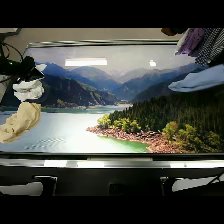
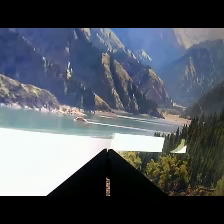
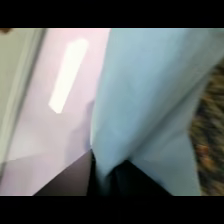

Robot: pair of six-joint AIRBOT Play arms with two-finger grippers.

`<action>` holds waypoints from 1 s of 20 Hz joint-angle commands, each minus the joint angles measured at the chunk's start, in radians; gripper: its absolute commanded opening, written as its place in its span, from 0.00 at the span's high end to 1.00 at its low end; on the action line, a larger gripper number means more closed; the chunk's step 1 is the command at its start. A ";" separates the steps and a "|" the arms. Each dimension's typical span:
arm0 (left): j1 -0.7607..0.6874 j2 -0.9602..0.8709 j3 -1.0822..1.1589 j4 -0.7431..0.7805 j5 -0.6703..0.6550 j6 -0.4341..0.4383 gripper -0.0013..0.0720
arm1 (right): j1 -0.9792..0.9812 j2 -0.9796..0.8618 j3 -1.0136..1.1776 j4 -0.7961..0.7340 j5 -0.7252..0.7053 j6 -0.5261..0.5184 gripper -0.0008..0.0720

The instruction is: Fold the clothes and pants, and hang the long-sleeved shirts on hangers.

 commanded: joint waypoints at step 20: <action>0.002 -0.001 0.000 0.000 -0.046 -0.001 0.95 | -0.087 0.504 -1.091 -0.658 0.135 0.280 0.93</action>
